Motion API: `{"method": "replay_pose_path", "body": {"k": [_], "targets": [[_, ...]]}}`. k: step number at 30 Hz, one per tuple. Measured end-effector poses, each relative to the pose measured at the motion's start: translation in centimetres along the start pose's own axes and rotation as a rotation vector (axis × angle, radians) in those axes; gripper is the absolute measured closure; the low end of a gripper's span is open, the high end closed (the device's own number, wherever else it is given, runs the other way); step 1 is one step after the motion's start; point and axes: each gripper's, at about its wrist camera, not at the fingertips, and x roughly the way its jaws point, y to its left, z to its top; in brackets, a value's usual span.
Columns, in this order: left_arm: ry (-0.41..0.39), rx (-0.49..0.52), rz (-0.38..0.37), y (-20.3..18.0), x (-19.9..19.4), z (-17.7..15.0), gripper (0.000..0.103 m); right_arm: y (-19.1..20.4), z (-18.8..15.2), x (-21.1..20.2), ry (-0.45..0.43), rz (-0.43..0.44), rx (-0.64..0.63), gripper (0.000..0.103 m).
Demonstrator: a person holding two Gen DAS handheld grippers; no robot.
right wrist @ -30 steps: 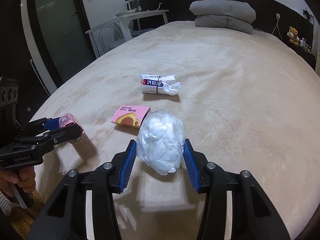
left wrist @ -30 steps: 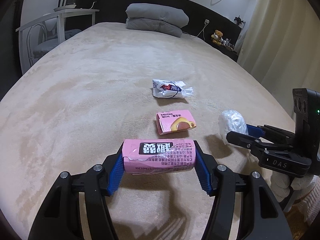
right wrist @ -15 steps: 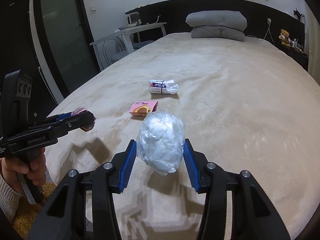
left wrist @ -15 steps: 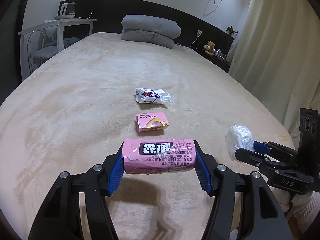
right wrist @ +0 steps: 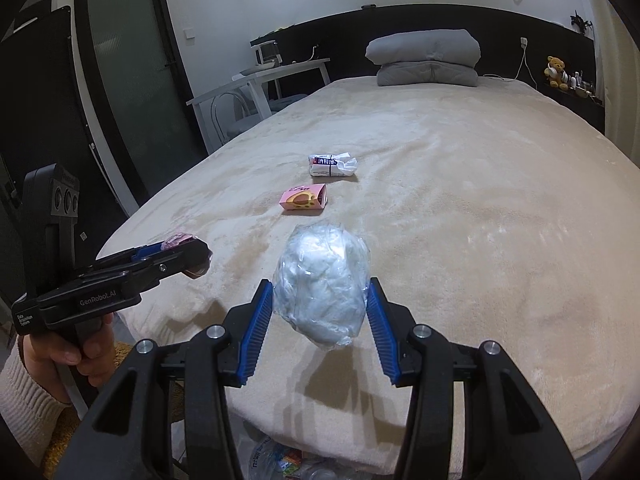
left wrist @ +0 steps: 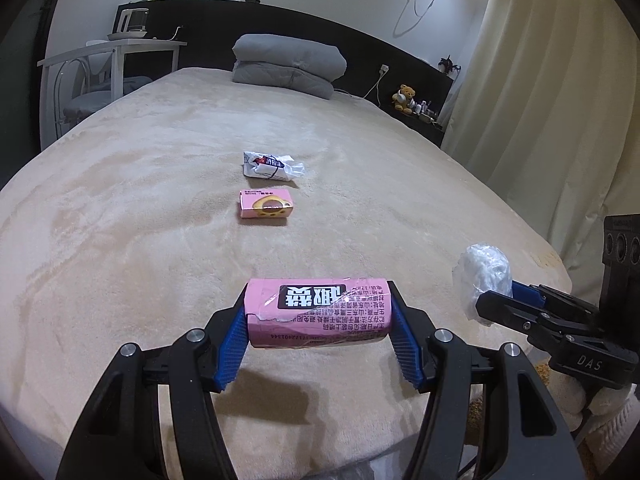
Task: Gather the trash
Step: 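Lower both held items past the bed edge toward the clear plastic bag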
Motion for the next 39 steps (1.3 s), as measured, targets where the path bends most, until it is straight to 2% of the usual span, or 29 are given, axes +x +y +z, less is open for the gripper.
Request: {"method": "replay_pose_path", "body": {"k": [11, 24, 32, 39], "targets": [[-0.009, 0.02, -0.009, -2.3, -2.2, -3.1, 0.042, 1.3, -3.0, -3.5, -0.021, 0.011, 0.015, 0.055], [-0.001, 0.055, -0.028, -4.7, -4.1, -6.6, 0.042, 2.5, -6.4, -5.9, -0.005, 0.036, 0.039, 0.055], [0.034, 0.073, -0.045, -5.6, -4.3, -8.6, 0.042, 2.7, -8.4, -5.8, 0.046, 0.047, 0.047, 0.055], [0.109, 0.093, -0.038, -5.5, -3.6, -10.8, 0.042, 2.8, -10.5, -5.2, 0.126, 0.071, 0.046, 0.055]]}}
